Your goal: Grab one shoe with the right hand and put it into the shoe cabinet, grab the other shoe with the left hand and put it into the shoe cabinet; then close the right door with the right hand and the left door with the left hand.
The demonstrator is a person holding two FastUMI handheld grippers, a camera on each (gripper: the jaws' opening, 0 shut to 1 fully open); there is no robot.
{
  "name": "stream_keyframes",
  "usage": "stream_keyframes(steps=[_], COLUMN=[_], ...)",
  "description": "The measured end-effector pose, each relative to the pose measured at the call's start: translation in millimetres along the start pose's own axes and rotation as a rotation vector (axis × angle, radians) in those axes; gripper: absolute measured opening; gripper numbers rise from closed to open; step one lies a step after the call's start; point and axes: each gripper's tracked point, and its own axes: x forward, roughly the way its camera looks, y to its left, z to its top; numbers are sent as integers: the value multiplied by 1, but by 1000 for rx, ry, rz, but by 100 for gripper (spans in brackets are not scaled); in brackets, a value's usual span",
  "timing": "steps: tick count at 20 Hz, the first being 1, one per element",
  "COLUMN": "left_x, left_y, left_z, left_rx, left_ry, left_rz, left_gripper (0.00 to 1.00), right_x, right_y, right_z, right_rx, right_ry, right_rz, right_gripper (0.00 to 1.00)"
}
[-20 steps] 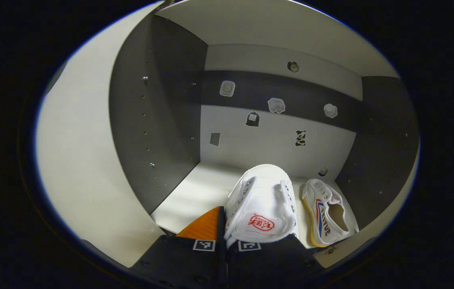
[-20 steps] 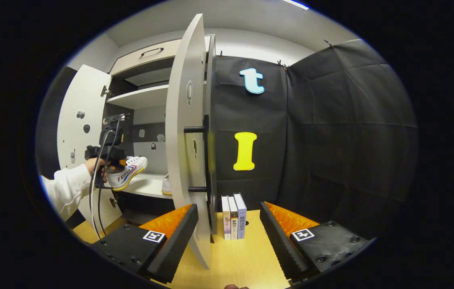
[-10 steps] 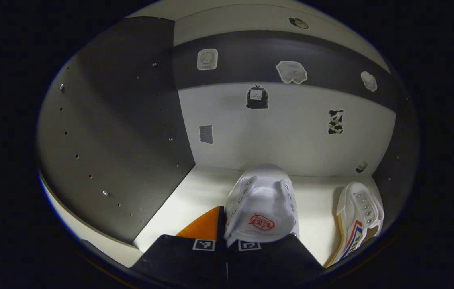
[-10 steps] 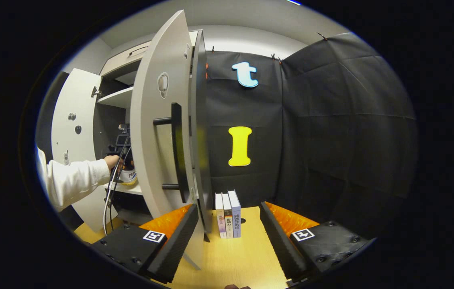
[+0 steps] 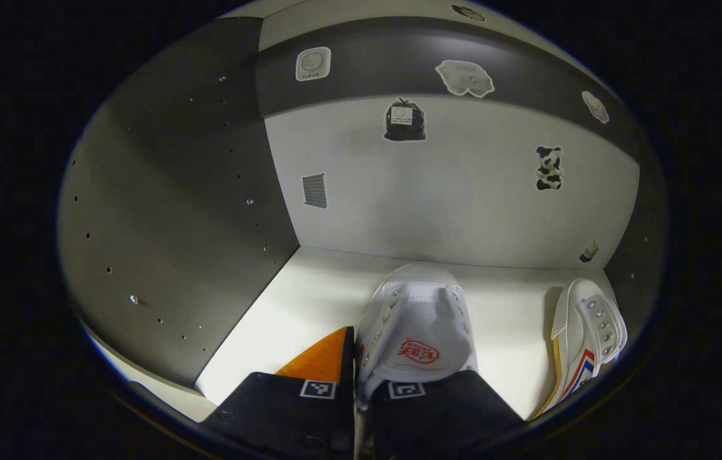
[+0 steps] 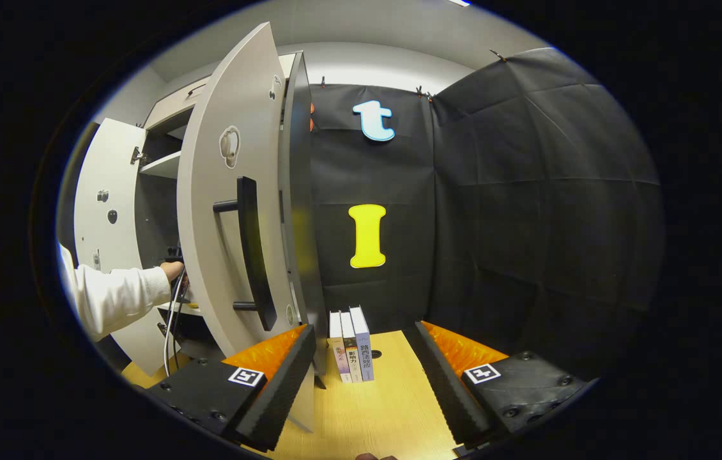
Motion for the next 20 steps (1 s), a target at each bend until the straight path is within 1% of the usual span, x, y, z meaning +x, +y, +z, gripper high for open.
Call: stream_keyframes(steps=[1, 3, 4, 5, 6, 7, 8, 9, 11, 14, 17, 20], left_x=[-4, -14, -22, -29, -37, -45, -53, -63, -80, -111, -150, -200], left_y=[0, 2, 1, 0, -1, -3, -3, -4, -4, -4, -2, 9], left_z=[0, 2, 3, 4, 5, 4, 2, 0, -6, -9, -3, 9], left_rx=[11, 31, 36, 36, 30, 26, 26, 33, 54, 88, 99, 83], left_ry=[2, -14, -24, -38, -53, -64, -77, -89, -121, -194, -281, -418], left_rz=[-7, -15, -29, -43, -59, -78, -92, -105, -124, -154, -185, -199], left_gripper=[16, 33, 38, 47, 52, 61, 64, 72, 79, 81, 81, 83], right_x=[-1, -4, -6, -9, -11, -14, -16, -19, -24, -28, -30, -27], right_y=[0, 2, 2, 3, 4, 6, 8, 9, 13, 19, 27, 29], right_z=[1, 4, 5, 7, 9, 11, 12, 13, 19, 27, 34, 42], right_rx=[1, 5, 11, 15, 18, 17, 15, 12, 12, 6, 6, -8], right_ry=[-2, -8, -12, -15, -21, -25, -28, -30, -40, -59, -68, -80], right_rz=[0, 0, 1, 1, 1, 2, 4, 3, 5, 6, 11, 8], right_gripper=[98, 98, 98, 98, 98, 98, 98, 98, 98, 98, 98, 98])
